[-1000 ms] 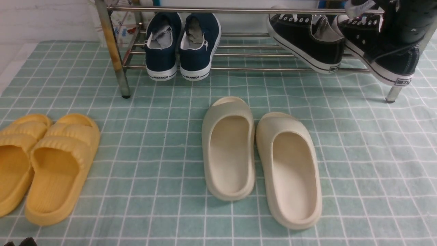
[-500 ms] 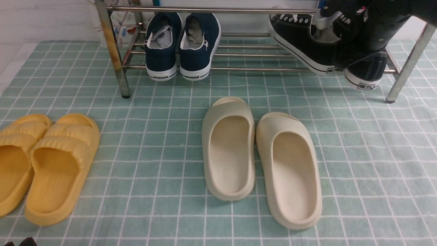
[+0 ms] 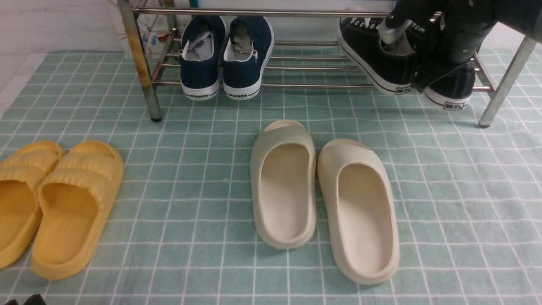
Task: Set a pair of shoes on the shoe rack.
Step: Use the right arm to put a shoe into the shoe rack
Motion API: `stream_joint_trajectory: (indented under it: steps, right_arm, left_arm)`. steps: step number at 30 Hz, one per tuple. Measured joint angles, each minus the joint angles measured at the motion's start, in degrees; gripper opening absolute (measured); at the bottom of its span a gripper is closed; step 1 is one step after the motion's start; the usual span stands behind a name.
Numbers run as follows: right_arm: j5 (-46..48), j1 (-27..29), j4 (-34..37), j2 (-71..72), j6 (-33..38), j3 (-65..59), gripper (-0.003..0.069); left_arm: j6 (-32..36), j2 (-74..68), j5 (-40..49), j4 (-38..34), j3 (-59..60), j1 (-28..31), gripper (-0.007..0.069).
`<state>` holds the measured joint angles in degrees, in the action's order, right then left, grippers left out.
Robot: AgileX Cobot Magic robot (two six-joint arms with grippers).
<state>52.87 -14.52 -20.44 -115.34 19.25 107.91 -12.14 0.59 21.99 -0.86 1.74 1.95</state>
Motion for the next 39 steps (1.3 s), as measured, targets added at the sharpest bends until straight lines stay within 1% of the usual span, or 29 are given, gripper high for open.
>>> stream_joint_trajectory:
  steps: [5,10,19,22,27,29,31,33,34,35,38,39]
  right_arm:
    - [-4.2,2.5,-2.0,-0.4,1.9,-0.1,0.0017]
    - [-8.6,2.8,-2.2,-1.5,2.3,-0.1,0.0017]
    - [-9.6,2.8,0.4,-3.8,2.1,-0.1,0.0017]
    - [-10.2,2.8,0.7,-4.6,0.7,-0.1,0.0019]
    - [-10.5,2.8,0.8,-5.0,-4.6,-0.1,0.0034]
    - [-11.5,2.8,0.4,-5.1,-7.0,-0.1,0.0074]
    - [-13.2,2.8,0.1,-5.1,-7.9,-0.1,0.0114]
    - [-15.1,2.7,-0.3,-5.0,-9.8,0.1,0.0229]
    - [-15.1,2.7,-0.5,-4.7,-10.2,0.2,0.0273]
    - [-14.3,2.7,-0.5,-4.2,-10.4,0.2,0.034]
    - [-12.0,2.5,-0.6,-1.7,-10.6,0.2,0.0471]
    - [-11.0,2.5,-0.4,-0.4,-10.7,0.2,0.0503]
  left_arm:
    - [0.0,0.0,0.0,0.0,0.0,0.0,0.0237]
    - [0.0,0.0,0.0,0.0,0.0,0.0,0.0237]
    - [0.0,0.0,0.0,0.0,0.0,0.0,0.0237]
    - [0.0,0.0,0.0,0.0,0.0,0.0,0.0237]
    - [0.0,0.0,0.0,0.0,0.0,0.0,0.0237]
    - [0.0,0.0,0.0,0.0,0.0,0.0,0.0237]
    - [0.0,0.0,0.0,0.0,0.0,0.0,0.0237]
    - [0.0,0.0,0.0,0.0,0.0,0.0,0.0237]
    - [0.0,0.0,0.0,0.0,0.0,0.0,0.0237]
    - [0.0,0.0,0.0,0.0,0.0,0.0,0.0237]
    - [0.0,0.0,0.0,0.0,0.0,0.0,0.0237]
    - [0.0,0.0,0.0,0.0,0.0,0.0,0.0237]
